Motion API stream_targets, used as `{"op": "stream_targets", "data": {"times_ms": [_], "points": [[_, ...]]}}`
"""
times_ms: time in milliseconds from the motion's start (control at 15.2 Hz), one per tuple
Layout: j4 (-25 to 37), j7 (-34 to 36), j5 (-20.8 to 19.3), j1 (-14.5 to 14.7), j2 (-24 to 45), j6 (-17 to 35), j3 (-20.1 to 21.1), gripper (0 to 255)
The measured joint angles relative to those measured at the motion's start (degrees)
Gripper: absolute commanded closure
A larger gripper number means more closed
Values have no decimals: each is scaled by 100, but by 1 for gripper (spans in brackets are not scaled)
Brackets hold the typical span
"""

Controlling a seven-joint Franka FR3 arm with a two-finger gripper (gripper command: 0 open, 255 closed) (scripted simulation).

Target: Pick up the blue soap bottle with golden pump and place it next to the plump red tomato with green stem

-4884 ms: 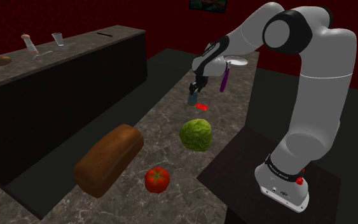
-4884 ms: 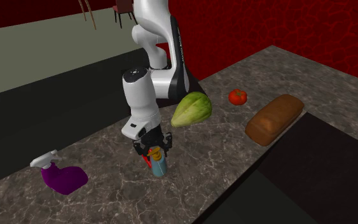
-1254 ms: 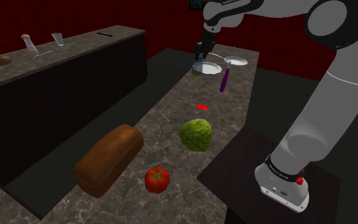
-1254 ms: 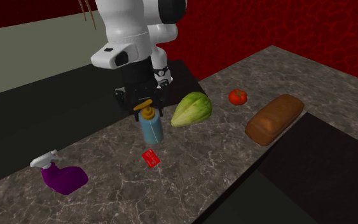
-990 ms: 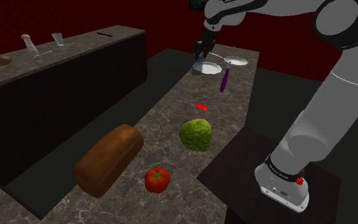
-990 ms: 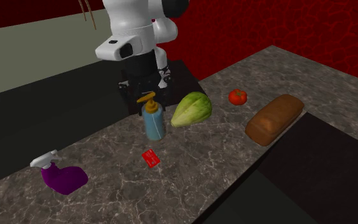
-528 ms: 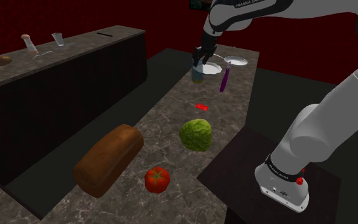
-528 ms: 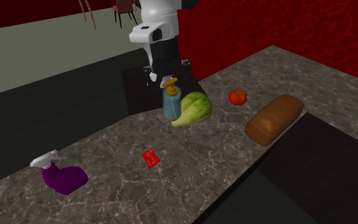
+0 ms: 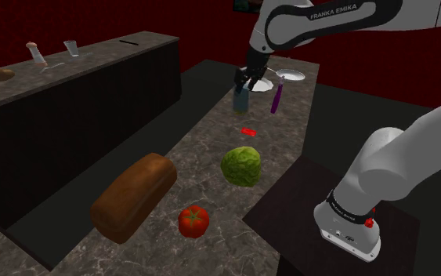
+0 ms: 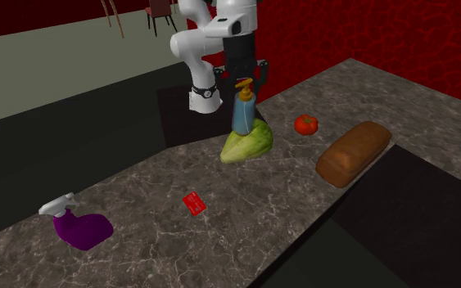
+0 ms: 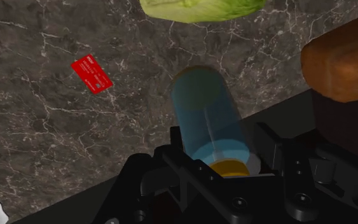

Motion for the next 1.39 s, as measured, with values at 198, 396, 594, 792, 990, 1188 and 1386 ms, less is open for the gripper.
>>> {"op": "stream_targets", "data": {"times_ms": [198, 396, 594, 792, 990, 1188, 1386], "points": [[-311, 417, 12, 119, -386, -79, 313, 255], [-638, 803, 66, 243, -787, -149, 614, 255], [-872, 1197, 161, 393, -1112, -234, 937, 255], [-997, 1629, 293, 571, -1356, -352, 1299, 255], [-1056, 2083, 444, 758, -1503, -435, 1686, 255], [-1095, 2478, 591, 934, -1662, -550, 2019, 255], [-1046, 2902, 740, 1100, -1706, -631, 2386, 255]]}}
